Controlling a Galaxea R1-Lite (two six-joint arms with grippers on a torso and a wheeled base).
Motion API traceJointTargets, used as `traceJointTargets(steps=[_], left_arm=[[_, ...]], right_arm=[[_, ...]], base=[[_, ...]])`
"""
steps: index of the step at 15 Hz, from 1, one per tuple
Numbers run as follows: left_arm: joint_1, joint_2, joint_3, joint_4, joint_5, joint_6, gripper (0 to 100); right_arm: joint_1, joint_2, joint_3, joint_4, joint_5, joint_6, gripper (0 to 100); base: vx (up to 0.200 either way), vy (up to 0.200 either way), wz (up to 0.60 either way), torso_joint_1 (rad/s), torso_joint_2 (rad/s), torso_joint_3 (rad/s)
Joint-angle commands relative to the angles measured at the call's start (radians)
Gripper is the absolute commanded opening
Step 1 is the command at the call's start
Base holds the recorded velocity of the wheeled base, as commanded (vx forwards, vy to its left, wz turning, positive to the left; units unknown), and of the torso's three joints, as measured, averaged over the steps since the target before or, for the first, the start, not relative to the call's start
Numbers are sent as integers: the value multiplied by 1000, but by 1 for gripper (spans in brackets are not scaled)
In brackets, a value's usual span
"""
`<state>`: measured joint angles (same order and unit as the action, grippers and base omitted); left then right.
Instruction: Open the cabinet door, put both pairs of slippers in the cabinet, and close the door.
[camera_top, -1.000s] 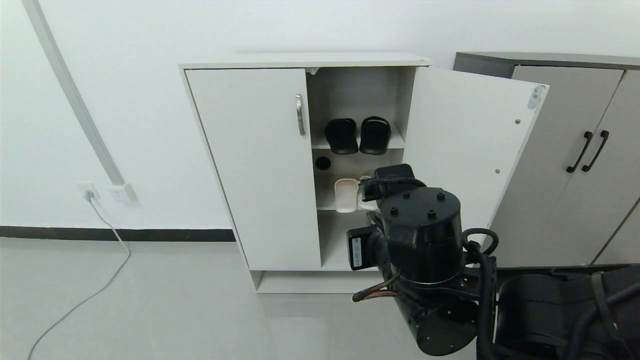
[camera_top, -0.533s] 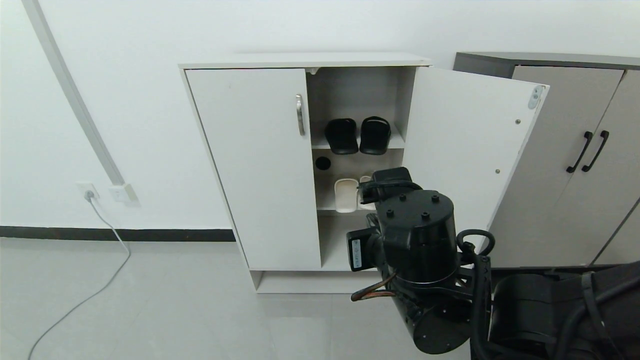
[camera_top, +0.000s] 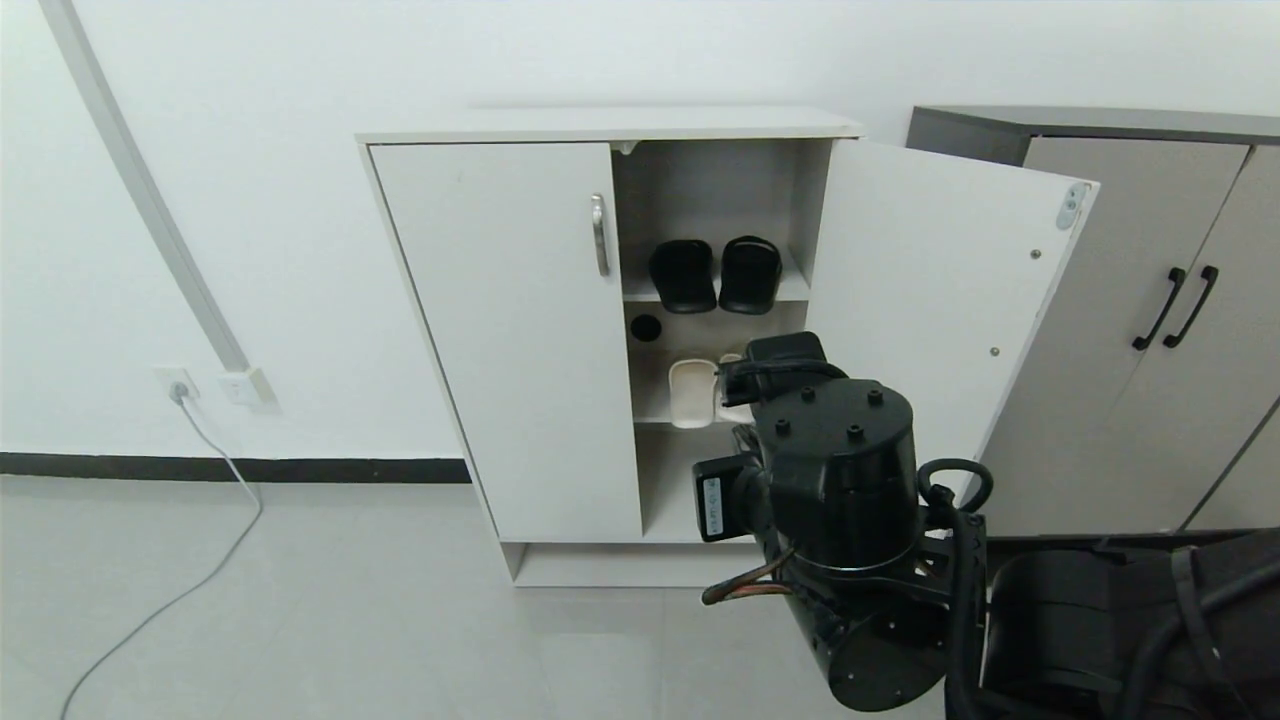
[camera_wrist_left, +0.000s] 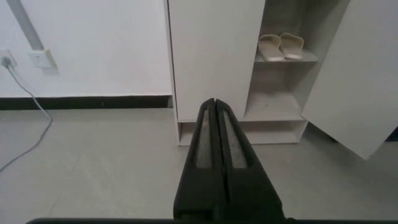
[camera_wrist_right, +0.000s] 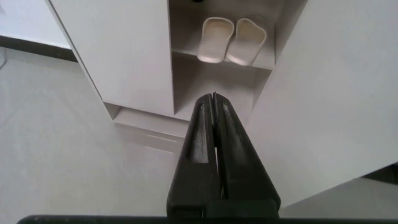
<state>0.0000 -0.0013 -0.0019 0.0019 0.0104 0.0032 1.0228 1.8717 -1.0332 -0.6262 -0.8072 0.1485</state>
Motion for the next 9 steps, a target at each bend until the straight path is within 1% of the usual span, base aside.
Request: traceJointTargets(steps=[1, 2, 5, 9], left_arm=[[0, 1, 0, 0, 0, 0, 0], [0, 1, 0, 0, 0, 0, 0], [0, 1, 0, 0, 0, 1, 0], [0, 1, 0, 0, -1, 1, 0]], right_arm=[[-1, 1, 1, 2, 0, 0, 0], [-1, 1, 1, 2, 0, 0, 0], [-1, 1, 1, 3, 0, 0, 0], [-1, 6, 1, 2, 0, 0, 0]], base=[[0, 0, 0, 7, -110, -349], [0, 0, 0, 56, -364, -373], [0, 0, 0, 38, -557, -354], [0, 0, 0, 126, -470, -347]])
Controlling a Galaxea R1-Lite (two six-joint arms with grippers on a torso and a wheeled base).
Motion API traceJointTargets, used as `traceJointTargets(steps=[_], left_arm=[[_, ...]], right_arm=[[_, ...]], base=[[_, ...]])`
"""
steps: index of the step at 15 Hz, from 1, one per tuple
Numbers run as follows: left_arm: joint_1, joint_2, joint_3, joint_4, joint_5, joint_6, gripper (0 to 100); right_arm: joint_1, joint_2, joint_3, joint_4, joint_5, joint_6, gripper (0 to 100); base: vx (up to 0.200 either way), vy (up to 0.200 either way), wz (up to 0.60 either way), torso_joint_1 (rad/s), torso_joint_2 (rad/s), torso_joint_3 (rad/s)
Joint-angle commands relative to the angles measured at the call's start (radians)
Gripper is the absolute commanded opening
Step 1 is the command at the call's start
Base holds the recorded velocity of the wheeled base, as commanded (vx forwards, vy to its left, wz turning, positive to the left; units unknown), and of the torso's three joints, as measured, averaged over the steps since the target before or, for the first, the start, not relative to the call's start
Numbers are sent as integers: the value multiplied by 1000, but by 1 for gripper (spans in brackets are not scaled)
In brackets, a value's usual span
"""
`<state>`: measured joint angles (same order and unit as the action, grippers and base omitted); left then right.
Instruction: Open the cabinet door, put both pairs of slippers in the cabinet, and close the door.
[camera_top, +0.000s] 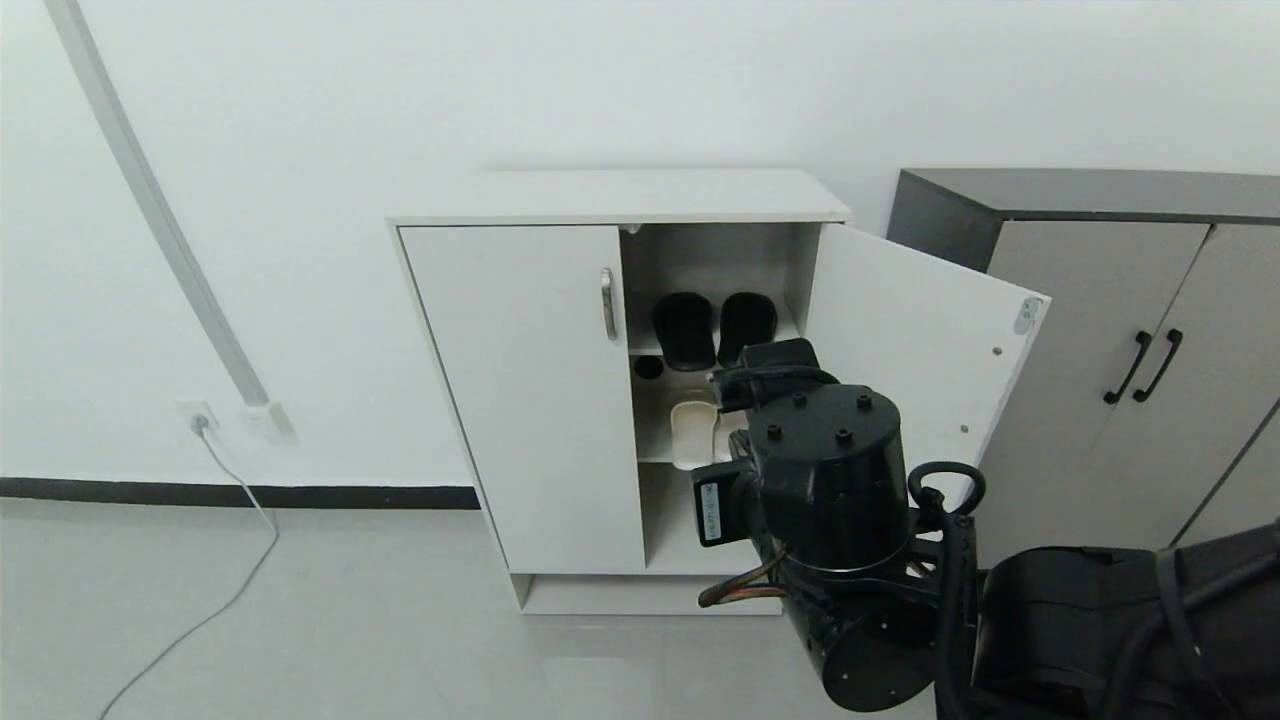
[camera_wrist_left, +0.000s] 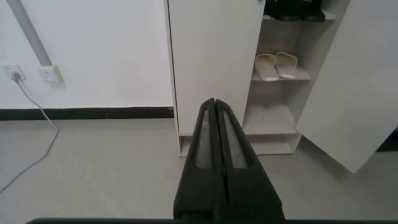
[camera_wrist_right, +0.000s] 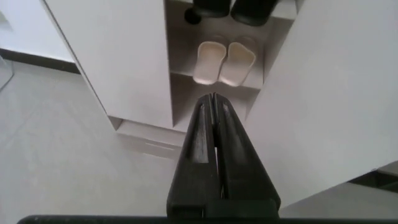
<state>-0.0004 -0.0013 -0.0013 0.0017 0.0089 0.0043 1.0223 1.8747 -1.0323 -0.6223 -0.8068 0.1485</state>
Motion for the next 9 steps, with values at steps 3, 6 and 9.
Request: traceJointTargets(steps=[3, 6, 9], left_arm=[[0, 1, 0, 0, 0, 0, 0], [0, 1, 0, 0, 0, 0, 0], [0, 1, 0, 0, 0, 0, 0]], right_arm=[[-1, 3, 0, 0, 0, 0, 0], [-1, 4, 0, 0, 0, 0, 0], [-1, 3, 0, 0, 0, 0, 0]], base=[[0, 0, 0, 147, -471, -325], [0, 0, 0, 167, -484, -315], [0, 0, 0, 181, -500, -317]])
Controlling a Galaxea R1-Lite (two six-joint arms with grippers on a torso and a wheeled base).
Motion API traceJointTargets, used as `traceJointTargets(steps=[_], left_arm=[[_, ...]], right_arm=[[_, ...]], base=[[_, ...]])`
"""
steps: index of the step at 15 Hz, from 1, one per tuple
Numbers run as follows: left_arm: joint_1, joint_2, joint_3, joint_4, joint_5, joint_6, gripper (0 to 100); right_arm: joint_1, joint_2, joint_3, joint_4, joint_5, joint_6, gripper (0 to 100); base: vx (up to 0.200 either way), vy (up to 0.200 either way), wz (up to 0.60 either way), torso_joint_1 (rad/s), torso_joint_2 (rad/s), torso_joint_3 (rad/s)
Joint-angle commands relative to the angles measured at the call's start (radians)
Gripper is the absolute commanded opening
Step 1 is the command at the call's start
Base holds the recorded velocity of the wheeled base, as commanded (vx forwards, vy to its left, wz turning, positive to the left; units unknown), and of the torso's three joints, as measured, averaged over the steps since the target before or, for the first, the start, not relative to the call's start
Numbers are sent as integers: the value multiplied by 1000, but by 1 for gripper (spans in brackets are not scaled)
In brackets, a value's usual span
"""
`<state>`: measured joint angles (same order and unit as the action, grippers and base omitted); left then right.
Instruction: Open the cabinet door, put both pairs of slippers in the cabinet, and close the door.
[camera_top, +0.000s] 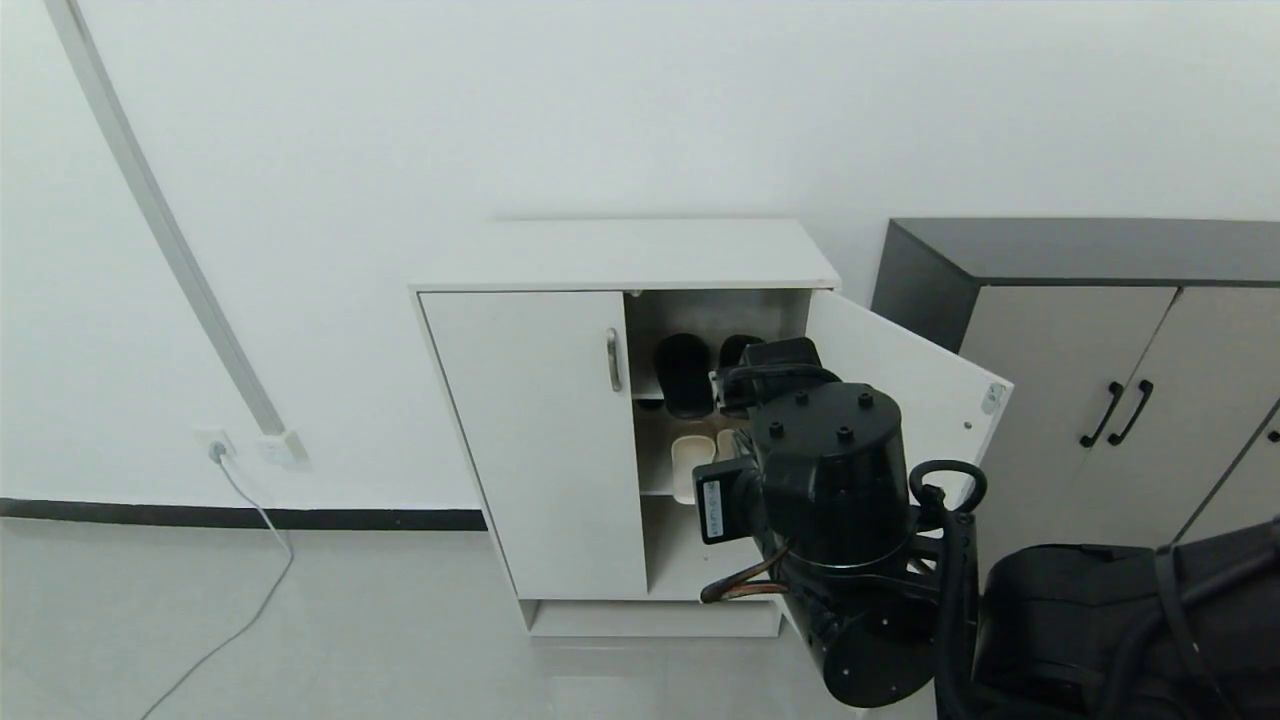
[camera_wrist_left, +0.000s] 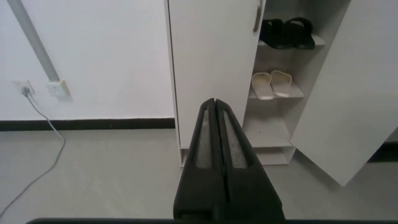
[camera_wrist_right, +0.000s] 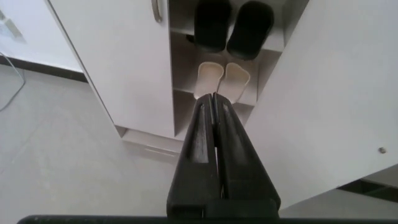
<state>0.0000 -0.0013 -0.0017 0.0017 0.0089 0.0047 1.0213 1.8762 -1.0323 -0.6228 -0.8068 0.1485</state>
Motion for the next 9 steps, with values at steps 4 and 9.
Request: traceJointTargets(steps=[4, 9], left_arm=[[0, 1, 0, 0, 0, 0, 0], [0, 1, 0, 0, 0, 0, 0]], right_arm=[[0, 1, 0, 0, 0, 0, 0], [-3, 3, 0, 0, 0, 0, 0]], base=[[0, 0, 0, 204, -520, -316], [0, 0, 0, 232, -549, -318]])
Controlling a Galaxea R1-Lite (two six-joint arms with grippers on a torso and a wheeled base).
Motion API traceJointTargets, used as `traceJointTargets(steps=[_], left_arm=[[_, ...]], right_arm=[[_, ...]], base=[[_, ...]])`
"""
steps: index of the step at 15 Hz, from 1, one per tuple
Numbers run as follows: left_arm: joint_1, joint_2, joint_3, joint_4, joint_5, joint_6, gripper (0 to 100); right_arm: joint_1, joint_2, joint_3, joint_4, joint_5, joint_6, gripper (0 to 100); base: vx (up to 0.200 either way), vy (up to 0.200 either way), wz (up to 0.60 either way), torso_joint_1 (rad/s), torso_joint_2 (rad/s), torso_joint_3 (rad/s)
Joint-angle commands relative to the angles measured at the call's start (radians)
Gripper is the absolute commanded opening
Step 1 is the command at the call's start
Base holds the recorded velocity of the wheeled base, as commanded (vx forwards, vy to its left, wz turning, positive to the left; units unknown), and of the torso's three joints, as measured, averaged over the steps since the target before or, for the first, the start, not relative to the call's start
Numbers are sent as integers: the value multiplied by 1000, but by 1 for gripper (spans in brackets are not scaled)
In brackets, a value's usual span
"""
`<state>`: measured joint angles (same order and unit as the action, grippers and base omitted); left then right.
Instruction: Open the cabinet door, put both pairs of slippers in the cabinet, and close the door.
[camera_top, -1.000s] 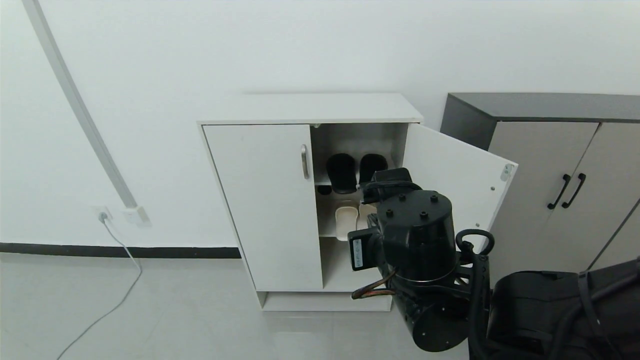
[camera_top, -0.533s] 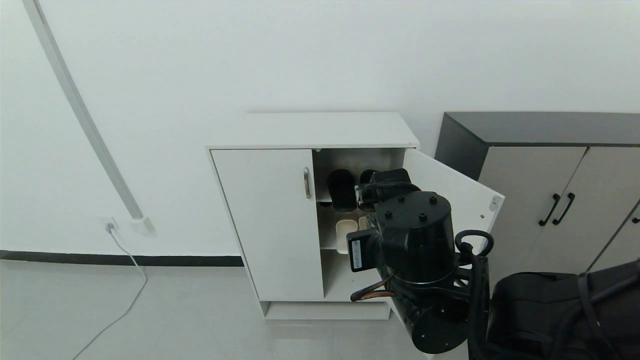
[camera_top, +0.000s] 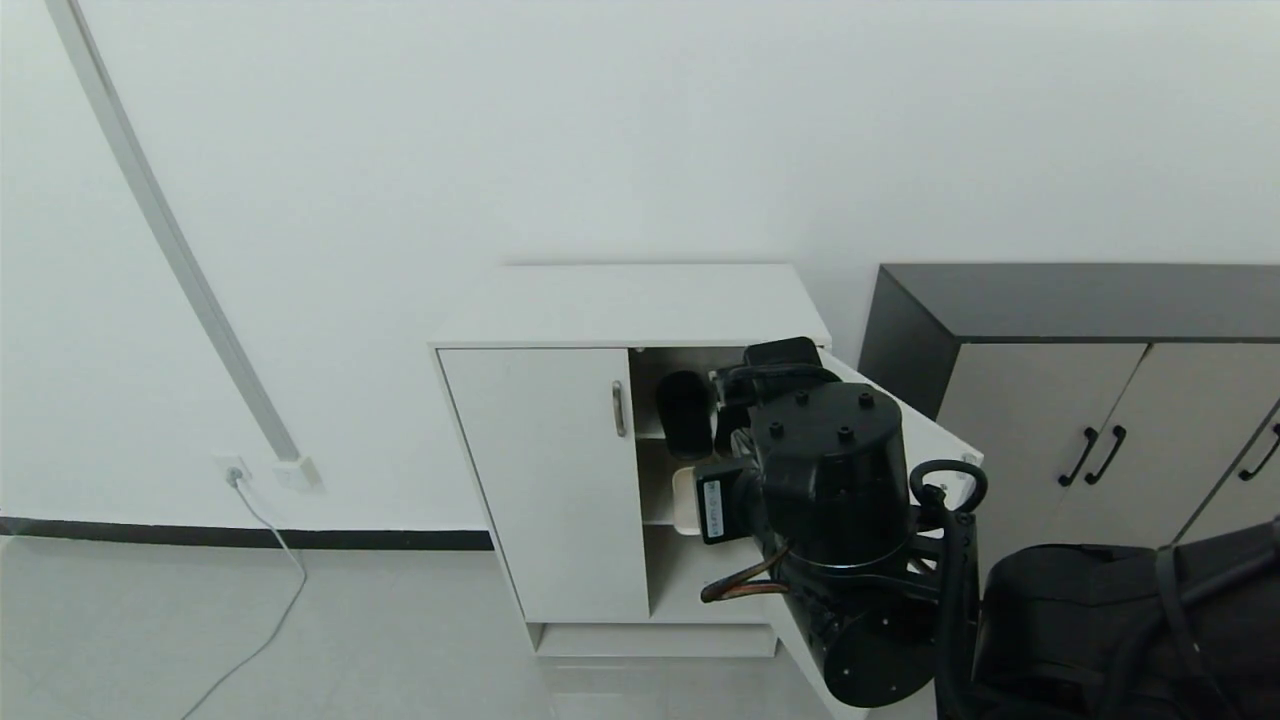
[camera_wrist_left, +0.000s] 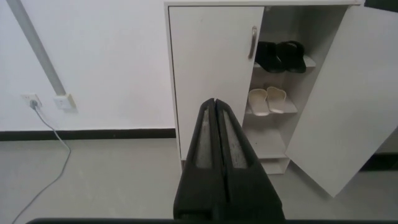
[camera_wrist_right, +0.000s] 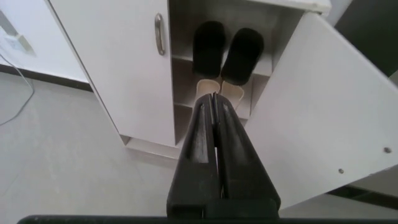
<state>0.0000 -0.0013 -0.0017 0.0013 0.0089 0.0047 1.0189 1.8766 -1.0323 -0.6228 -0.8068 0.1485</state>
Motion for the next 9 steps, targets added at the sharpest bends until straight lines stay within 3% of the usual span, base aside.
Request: traceJointTargets(steps=[1, 5, 9], left_arm=[[0, 1, 0, 0, 0, 0, 0], [0, 1, 0, 0, 0, 0, 0], [0, 1, 0, 0, 0, 0, 0]], right_arm=[[-3, 3, 2, -2, 0, 0, 0], [-11, 3, 8, -2, 5, 0, 0], [-14, 6, 11, 0, 6, 0, 0]], base=[[0, 0, 0, 256, -574, -320], [0, 0, 0, 264, -585, -325], [0, 0, 0, 194, -416, -231]])
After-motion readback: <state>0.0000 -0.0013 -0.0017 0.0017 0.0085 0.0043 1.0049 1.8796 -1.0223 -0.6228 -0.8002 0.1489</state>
